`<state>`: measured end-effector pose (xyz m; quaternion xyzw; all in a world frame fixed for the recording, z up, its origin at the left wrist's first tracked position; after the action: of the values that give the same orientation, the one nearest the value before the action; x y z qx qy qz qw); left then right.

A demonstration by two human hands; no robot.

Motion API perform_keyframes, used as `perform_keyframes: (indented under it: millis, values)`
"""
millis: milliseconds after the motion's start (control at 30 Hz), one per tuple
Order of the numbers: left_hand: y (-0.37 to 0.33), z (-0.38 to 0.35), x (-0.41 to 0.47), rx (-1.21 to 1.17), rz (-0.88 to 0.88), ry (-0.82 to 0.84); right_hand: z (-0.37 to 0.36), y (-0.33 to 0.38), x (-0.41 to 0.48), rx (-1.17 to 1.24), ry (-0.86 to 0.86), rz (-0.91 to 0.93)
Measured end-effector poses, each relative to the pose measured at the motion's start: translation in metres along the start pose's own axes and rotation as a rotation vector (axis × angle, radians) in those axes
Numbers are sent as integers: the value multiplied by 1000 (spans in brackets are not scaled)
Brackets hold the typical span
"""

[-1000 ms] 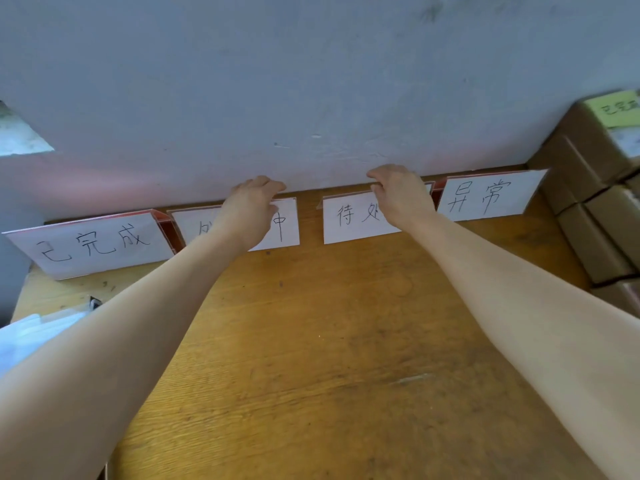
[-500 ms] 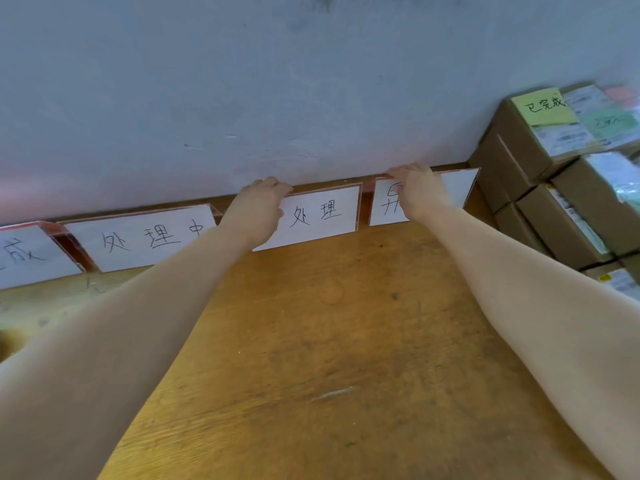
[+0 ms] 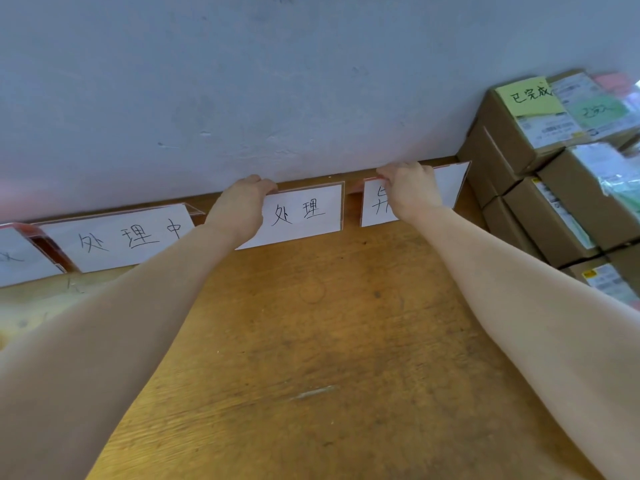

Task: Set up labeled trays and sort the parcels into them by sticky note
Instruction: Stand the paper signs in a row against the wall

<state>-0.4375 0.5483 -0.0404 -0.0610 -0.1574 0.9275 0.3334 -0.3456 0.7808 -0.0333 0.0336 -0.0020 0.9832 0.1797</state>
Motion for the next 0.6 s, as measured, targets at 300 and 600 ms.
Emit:
perform_keyframes:
  millis: [300, 600]
  values:
    - [-16, 55, -38, 10, -92, -205, 65, 75, -22, 161, -111, 185]
    - [-6, 163, -142, 1, -127, -506, 162, 180, -92, 262, -331, 375]
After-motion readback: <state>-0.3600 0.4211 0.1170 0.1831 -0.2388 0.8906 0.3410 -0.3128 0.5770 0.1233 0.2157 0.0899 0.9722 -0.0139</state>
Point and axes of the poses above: each hand's wrist, its own x-axis towards the middle knuckle, its own z-axis out of the back of the hand, y = z × x, the point moved 6 cm from there along x, towards the middle knuckle, and after that the axes turned 1 degree about -y, right-handed, at the moved point
